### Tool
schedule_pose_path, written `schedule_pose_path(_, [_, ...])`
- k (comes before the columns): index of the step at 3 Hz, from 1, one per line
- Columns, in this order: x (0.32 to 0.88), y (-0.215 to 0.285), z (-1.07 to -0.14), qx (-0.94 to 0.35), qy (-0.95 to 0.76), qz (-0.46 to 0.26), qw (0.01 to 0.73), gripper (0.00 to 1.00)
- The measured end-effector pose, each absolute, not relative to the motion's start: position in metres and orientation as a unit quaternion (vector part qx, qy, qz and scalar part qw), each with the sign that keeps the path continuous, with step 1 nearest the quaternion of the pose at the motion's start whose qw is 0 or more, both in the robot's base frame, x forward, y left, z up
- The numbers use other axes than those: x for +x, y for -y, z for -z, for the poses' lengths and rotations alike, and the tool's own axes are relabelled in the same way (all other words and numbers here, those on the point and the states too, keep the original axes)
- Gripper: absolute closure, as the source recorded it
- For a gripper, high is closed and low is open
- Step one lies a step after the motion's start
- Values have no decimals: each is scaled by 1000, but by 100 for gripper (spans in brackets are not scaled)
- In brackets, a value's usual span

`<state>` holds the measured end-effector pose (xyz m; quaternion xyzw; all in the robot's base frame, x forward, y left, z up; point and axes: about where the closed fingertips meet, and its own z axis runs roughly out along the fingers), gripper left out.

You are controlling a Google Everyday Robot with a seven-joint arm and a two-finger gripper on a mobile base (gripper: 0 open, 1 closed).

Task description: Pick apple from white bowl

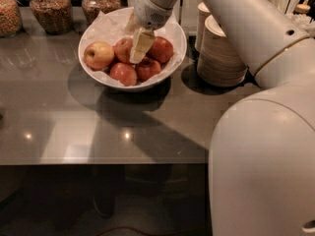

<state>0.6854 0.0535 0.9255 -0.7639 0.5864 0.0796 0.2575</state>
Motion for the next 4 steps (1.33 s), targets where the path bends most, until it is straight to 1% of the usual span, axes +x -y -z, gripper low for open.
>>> schedule_pose_path(1, [688, -53, -916, -762, -591, -88, 249, 34])
schedule_pose_path(2, [688, -55, -910, -763, -592, -92, 243, 30])
schedule_pose_path(3, [686, -56, -912, -762, -591, -98, 246, 48])
schedule_pose_path(4, [682, -51, -924, -756, -592, -103, 259, 71])
